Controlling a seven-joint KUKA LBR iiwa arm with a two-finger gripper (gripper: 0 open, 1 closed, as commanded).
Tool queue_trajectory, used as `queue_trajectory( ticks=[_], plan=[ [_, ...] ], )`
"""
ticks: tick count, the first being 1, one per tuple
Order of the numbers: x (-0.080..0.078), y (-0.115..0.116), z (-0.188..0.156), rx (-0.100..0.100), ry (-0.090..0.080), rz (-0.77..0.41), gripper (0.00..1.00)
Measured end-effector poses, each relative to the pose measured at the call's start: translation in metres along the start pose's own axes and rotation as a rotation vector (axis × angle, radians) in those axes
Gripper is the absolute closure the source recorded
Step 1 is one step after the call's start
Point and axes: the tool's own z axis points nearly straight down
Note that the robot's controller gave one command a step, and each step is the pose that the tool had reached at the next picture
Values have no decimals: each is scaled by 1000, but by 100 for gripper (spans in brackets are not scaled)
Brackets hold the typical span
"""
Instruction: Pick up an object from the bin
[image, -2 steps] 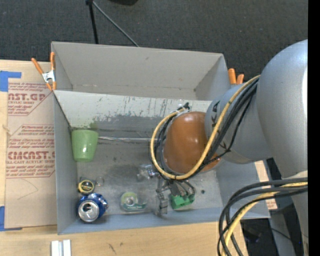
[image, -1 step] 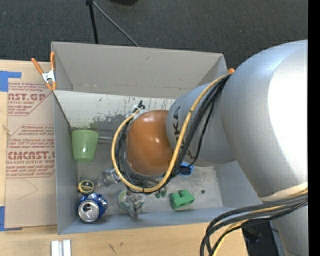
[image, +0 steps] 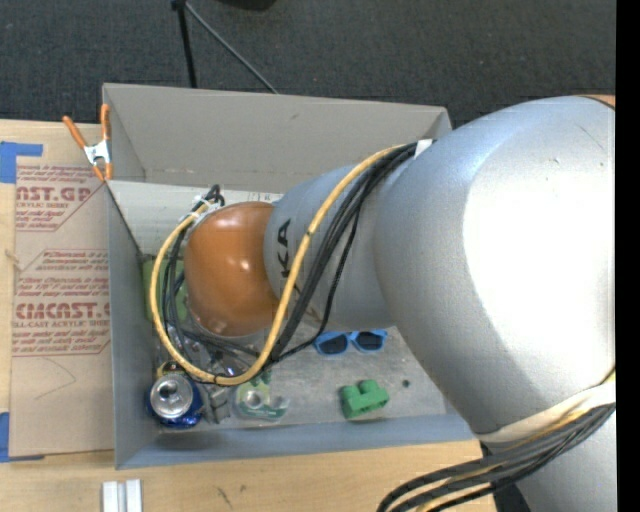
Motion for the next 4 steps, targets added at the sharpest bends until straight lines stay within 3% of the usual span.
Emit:
queue_trajectory(
  ticks=[1,2,3,4],
  plan=[
    [1,-2,1,0,2,4,100],
    [-11,0,-41,-2,-4,95,100],
    [-10,0,-39,-2,-1,95,0],
    [-21,-12,16,-1,-6,-256,0]
  ],
)
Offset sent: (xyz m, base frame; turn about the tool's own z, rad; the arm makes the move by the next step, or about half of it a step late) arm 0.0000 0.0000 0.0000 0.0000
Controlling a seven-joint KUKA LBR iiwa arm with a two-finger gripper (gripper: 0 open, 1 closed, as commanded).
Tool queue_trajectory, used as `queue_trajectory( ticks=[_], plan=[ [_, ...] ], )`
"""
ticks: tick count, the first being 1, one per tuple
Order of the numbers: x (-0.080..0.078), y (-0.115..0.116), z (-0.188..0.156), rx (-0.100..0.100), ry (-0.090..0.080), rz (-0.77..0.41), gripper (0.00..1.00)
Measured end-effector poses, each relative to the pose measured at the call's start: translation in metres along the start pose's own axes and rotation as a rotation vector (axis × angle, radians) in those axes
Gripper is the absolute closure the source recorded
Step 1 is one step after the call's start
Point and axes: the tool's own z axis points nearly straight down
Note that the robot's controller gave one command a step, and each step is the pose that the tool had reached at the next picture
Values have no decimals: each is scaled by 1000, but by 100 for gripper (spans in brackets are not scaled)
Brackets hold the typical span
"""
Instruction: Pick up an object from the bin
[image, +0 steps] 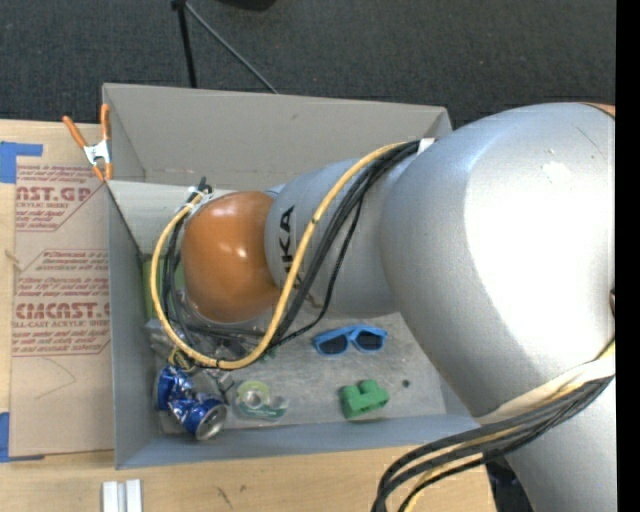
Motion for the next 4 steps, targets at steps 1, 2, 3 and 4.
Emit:
queue_trajectory(
  ticks=[1,2,3,4],
  plan=[
    [1,0,0,-1,6,0,100],
    [1,1,0,-2,4,1,0],
    [1,1,0,-3,4,1,100],
    [-14,-36,1,0,4,-192,100]
  ],
)
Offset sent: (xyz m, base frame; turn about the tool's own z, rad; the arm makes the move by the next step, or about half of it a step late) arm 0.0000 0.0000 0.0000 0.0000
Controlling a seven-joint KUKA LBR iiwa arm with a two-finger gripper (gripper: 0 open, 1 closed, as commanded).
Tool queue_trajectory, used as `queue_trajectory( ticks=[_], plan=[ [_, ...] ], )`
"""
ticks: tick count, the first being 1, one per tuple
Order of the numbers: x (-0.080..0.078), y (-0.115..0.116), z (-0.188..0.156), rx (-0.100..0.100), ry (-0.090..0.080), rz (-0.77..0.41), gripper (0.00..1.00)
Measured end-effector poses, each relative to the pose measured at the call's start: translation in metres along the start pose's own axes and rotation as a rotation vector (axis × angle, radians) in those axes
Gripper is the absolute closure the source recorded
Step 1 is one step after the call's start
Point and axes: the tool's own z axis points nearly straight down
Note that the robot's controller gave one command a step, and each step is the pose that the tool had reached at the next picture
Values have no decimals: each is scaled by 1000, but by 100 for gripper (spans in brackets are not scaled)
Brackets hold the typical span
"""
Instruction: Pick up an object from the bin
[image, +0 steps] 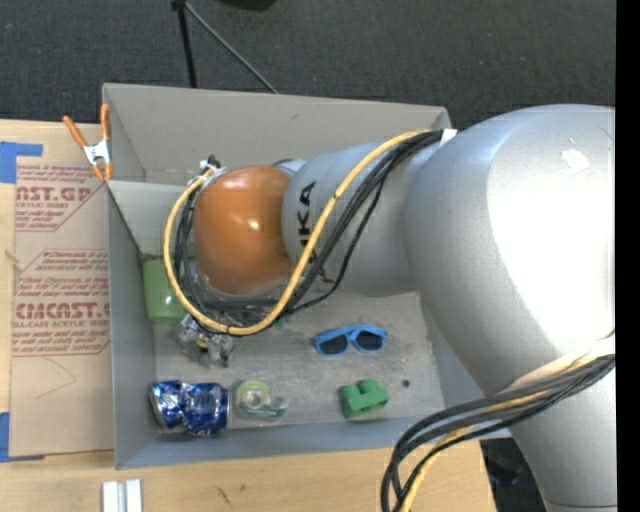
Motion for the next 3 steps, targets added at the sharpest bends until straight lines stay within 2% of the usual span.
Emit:
queue_trajectory(
  ticks=[1,2,3],
  plan=[
    [0,1,0,-3,0,0,0],
    [36,70,-5,-5,2,-424,0],
    [36,70,-5,-5,1,-422,100]
  ],
)
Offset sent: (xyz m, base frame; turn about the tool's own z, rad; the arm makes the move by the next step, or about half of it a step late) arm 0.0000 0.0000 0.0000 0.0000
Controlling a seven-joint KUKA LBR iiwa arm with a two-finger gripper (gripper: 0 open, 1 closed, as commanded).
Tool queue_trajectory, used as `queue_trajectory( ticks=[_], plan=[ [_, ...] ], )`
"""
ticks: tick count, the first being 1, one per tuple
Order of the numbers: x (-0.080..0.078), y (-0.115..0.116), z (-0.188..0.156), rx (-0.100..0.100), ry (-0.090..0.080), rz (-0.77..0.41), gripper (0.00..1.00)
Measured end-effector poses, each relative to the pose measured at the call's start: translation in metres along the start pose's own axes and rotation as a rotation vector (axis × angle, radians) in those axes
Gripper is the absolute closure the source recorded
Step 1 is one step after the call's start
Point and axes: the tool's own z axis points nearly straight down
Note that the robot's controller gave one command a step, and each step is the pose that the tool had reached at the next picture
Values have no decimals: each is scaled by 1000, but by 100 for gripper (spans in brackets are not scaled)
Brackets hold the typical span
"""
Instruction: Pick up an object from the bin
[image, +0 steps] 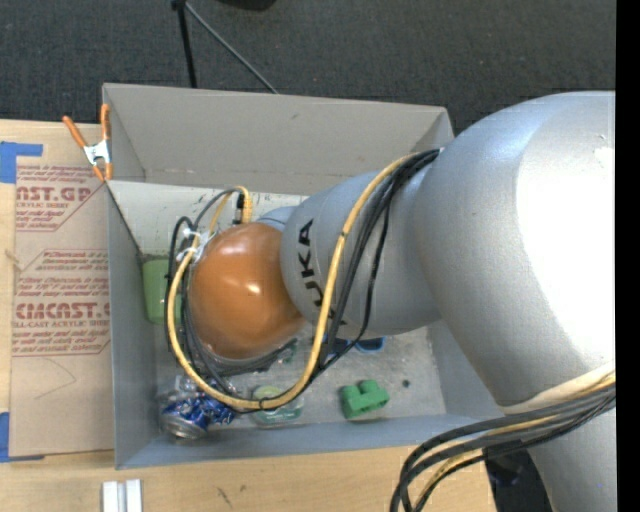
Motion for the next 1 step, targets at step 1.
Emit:
queue_trajectory(
  ticks=[1],
  plan=[
    [12,-45,-188,11,-5,12,100]
  ],
)
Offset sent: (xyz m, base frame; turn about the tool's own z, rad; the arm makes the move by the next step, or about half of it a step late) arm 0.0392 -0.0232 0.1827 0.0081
